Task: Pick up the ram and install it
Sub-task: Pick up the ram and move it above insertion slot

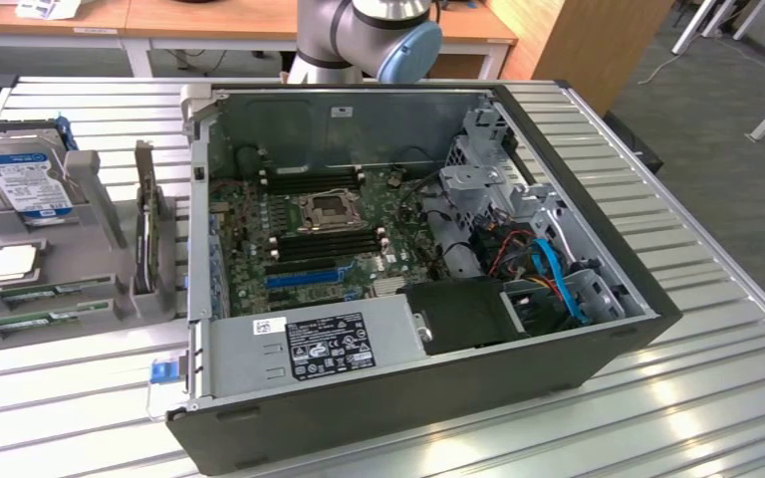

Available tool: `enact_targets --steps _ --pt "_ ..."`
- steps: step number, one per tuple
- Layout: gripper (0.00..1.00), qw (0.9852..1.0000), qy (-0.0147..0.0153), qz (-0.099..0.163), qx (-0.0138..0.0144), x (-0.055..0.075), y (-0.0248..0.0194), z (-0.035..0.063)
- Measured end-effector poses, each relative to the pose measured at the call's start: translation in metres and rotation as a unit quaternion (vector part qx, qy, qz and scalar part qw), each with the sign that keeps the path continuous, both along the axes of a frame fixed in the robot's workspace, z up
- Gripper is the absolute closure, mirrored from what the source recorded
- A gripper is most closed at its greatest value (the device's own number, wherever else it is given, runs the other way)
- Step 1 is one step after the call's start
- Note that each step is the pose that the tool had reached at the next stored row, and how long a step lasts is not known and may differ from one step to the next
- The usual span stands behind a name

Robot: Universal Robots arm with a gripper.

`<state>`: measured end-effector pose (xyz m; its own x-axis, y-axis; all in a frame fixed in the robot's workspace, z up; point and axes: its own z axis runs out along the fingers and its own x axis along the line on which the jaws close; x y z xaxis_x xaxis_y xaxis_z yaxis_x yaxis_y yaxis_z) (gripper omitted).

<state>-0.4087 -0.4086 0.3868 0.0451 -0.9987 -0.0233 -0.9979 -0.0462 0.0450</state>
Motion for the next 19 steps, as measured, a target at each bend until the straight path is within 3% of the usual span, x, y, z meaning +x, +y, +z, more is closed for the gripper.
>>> enact_targets --steps 14,19 --pt "0.9 1.0 0.0 0.002 0.0 0.01 -0.0071 0.0" --pt "0.9 1.0 0.0 0.003 0.0 0.011 -0.0074 0.0"
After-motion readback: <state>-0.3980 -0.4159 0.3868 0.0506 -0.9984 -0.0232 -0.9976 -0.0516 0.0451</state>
